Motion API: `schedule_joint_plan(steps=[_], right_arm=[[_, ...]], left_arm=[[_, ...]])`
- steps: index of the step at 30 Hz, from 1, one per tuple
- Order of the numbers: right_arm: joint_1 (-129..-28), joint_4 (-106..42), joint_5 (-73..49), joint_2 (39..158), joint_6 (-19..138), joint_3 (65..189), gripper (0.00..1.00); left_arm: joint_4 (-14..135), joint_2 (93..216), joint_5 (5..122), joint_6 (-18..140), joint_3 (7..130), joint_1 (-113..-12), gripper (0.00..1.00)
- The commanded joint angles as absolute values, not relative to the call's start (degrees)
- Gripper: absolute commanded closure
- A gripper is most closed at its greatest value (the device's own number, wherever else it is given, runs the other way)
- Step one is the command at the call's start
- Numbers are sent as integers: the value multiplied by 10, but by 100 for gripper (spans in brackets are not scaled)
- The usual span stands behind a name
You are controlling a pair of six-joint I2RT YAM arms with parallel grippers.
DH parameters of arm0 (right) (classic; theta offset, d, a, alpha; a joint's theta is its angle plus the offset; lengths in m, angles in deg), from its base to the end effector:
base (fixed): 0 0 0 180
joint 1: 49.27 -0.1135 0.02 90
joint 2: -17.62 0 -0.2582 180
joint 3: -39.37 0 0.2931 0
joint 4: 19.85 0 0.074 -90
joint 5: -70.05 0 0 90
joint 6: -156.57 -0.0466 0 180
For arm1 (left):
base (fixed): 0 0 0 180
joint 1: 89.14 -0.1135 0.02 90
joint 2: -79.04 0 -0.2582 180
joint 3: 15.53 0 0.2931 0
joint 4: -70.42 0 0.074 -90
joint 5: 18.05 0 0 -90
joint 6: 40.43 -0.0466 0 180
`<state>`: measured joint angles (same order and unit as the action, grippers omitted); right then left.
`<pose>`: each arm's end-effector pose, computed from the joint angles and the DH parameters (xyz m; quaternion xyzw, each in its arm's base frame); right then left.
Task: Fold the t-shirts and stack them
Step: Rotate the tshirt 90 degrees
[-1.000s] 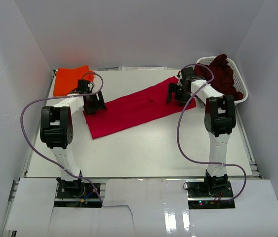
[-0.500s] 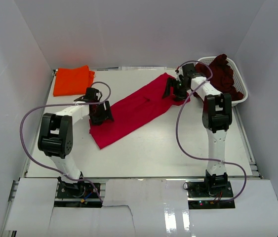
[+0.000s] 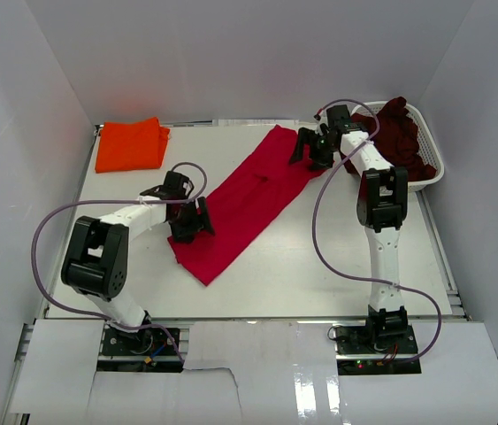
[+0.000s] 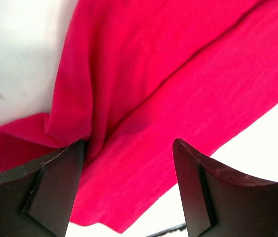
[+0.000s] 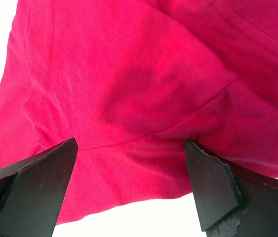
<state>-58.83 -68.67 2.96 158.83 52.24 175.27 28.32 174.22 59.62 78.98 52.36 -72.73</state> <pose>0.5705 0.1145 0.1534 -0.0223 0.9342 0.2473 0.2562 0.3290 -0.1073 0.1244 -0.0916 0.9741 -0.1666 0.1227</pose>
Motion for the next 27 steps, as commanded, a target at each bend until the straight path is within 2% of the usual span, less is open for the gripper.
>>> schedule_joint_plan(steps=[1,10,13,27], right_arm=[[-581,-688,46,1601,524,1786,4],[-581,-622,102,1621,492,1774,2],[-581,-594,117,1625,480,1768,7],[-582,-429,196,1654,378,1750,10]], left_arm=[[235,1711,578,811,490,-716,18],[234,1659,553,864,429,-654,18],[236,1636,552,890,411,-623,18],[285,1643,538,990,379,-483,18]])
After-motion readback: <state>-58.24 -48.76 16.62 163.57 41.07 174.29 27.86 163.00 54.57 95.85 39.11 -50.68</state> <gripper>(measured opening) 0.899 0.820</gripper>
